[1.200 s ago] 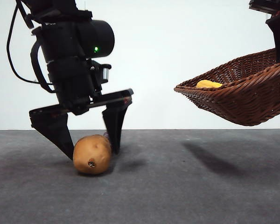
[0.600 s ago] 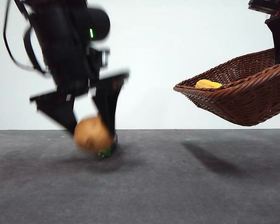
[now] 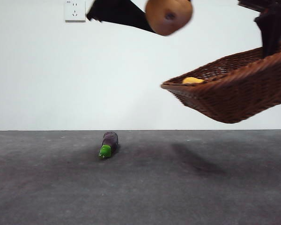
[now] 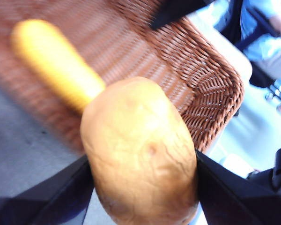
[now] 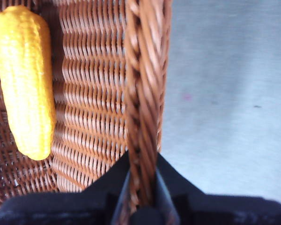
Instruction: Help me put the vegetables on the table into the basket
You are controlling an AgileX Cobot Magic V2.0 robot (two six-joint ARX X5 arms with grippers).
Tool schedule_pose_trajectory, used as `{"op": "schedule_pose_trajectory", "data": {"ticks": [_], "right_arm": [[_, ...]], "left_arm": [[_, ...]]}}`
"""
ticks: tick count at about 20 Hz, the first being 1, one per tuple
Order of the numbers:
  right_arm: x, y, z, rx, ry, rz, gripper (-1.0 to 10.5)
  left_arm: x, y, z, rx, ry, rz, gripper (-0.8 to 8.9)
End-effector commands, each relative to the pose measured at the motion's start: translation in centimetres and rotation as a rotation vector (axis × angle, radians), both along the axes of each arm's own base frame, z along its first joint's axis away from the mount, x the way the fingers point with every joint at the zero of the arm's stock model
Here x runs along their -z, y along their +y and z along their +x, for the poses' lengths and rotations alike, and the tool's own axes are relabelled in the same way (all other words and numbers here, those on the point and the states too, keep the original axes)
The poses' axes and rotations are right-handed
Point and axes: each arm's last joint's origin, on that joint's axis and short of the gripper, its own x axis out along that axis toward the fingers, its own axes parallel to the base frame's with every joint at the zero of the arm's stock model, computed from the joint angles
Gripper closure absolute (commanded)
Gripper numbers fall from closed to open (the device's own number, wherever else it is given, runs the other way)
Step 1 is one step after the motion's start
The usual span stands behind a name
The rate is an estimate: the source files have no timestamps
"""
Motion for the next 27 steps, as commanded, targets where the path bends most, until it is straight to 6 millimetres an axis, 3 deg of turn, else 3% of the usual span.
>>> {"op": "schedule_pose_trajectory", "data": {"ticks": [1,9,11,13,15,22,27], "right_arm": [[0.3,1.5,0.0,-0.024,0.004,0.021,9.6],[0.2,6.4,-0.9,-0.125,-0.023,0.021,9.6],[0.2,7.1,-1.1,-0.135,-0.028,0.028,9.6],[0.2,7.5,-1.2,-0.149,-0.03,0.028,9.6],[0.2,7.5,-1.2,-0.149,-0.029,0.029,9.6],[0.3,7.3,-1.3,-0.129,-0.041,-0.06,9.6],[0.3,4.1,-0.3,-0.037,-0.042,-0.104,9.6]], "left_arm": [[1.0,-1.1,0.3,0.024,-0.016,0.018,8.17],[3.6,-3.1,0.2,0.072,0.05,0.086,8.09],[3.8,-3.3,-0.2,0.078,0.056,0.103,6.91],[4.0,-3.4,-0.3,0.083,0.068,0.12,4.58],[4.1,-3.4,-0.4,0.081,0.075,0.132,3.33],[3.5,-3.1,-0.1,0.044,0.02,0.133,3.33],[1.9,-2.0,-0.2,-0.105,-0.14,0.188,3.33]]}}
